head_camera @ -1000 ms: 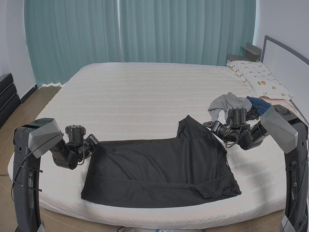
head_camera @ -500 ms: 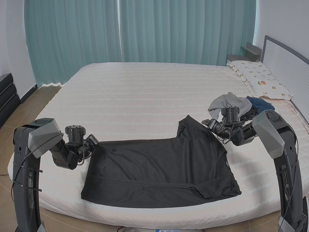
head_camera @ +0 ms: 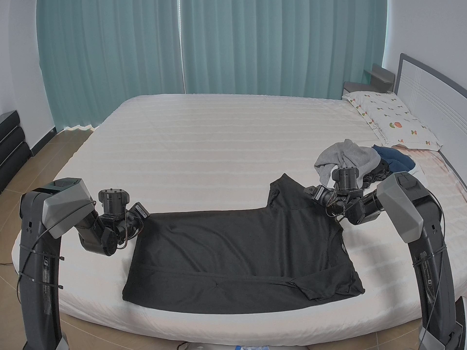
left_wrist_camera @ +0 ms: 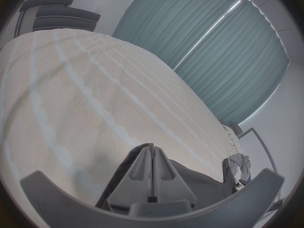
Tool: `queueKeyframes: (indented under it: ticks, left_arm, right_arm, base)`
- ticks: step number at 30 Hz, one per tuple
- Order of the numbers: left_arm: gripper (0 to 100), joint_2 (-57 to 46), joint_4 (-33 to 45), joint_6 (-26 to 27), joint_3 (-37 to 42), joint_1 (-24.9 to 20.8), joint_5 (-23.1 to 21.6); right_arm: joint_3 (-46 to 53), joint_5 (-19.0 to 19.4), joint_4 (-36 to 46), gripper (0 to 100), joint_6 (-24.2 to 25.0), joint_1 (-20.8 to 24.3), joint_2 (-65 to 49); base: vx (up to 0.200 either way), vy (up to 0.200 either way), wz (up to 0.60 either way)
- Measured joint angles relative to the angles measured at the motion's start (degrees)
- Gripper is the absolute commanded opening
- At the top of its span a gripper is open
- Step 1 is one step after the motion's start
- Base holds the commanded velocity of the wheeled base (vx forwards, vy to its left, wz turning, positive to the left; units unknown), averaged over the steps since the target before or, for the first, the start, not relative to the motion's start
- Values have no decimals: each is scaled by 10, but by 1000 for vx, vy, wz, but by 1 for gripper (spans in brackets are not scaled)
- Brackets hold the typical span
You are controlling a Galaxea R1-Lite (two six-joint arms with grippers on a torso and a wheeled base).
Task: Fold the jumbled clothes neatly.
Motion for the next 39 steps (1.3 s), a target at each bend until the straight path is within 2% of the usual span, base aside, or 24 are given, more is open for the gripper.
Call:
queueKeyframes:
  ticks: [3, 4, 19, 26, 39]
  left_arm:
    - [0, 0, 0, 0, 0, 0, 0]
    - [0, 0, 0, 1, 0, 1, 0]
    - [0, 1, 0, 1, 0, 1, 0]
    - [0, -1, 0, 1, 0, 2, 0]
    - [0, -23, 1, 0, 0, 9, 0]
  right_arm:
    - [0, -1, -4, 100, 0, 0, 6]
    - [0, -1, -5, 0, 0, 0, 7]
    - [5, -1, -20, 0, -2, -7, 11]
    - [39, 1, -25, 0, 1, -16, -7]
    - [115, 17, -123, 0, 3, -27, -47]
  base:
    - [0, 0, 0]
    - [0, 0, 0]
    - [0, 0, 0]
    - [0, 0, 0]
    - [0, 0, 0]
